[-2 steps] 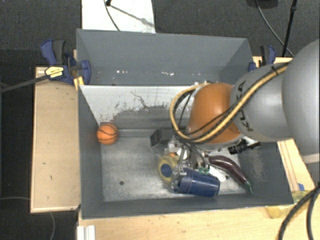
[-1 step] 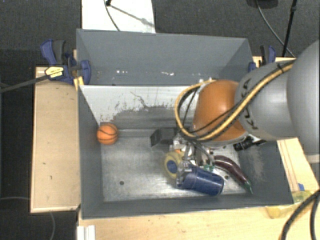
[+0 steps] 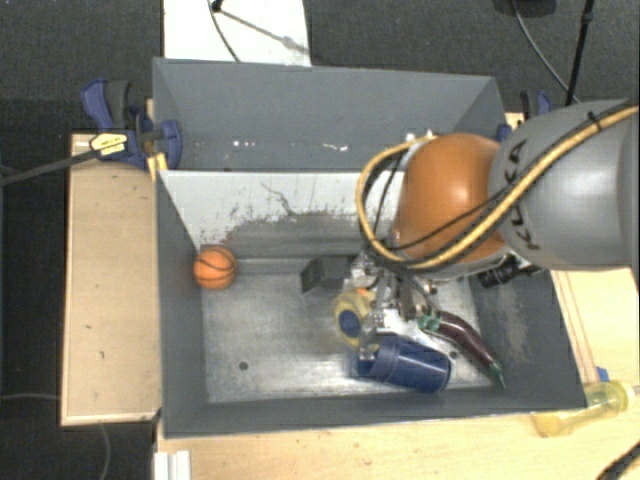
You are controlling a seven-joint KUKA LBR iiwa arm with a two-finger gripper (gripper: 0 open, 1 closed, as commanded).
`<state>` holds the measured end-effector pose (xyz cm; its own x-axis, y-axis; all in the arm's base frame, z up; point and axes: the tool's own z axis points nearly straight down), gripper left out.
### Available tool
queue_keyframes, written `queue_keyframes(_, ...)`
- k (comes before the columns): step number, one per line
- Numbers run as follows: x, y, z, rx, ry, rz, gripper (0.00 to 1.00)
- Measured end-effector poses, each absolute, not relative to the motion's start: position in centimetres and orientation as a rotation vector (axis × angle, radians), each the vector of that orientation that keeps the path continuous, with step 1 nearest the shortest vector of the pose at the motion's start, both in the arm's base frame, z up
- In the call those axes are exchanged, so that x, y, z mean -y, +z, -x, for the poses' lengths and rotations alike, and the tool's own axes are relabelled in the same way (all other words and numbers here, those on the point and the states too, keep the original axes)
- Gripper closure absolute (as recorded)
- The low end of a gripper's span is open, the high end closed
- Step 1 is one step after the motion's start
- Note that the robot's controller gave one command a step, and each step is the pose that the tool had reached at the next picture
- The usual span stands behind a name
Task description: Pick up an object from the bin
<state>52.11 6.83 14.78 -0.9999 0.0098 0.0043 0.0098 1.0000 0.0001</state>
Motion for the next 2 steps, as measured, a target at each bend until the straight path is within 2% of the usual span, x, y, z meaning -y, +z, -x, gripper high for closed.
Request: queue_keyframes(2,-6.8,25.1,-52.3,3.139,0.000,-0.023,1.00)
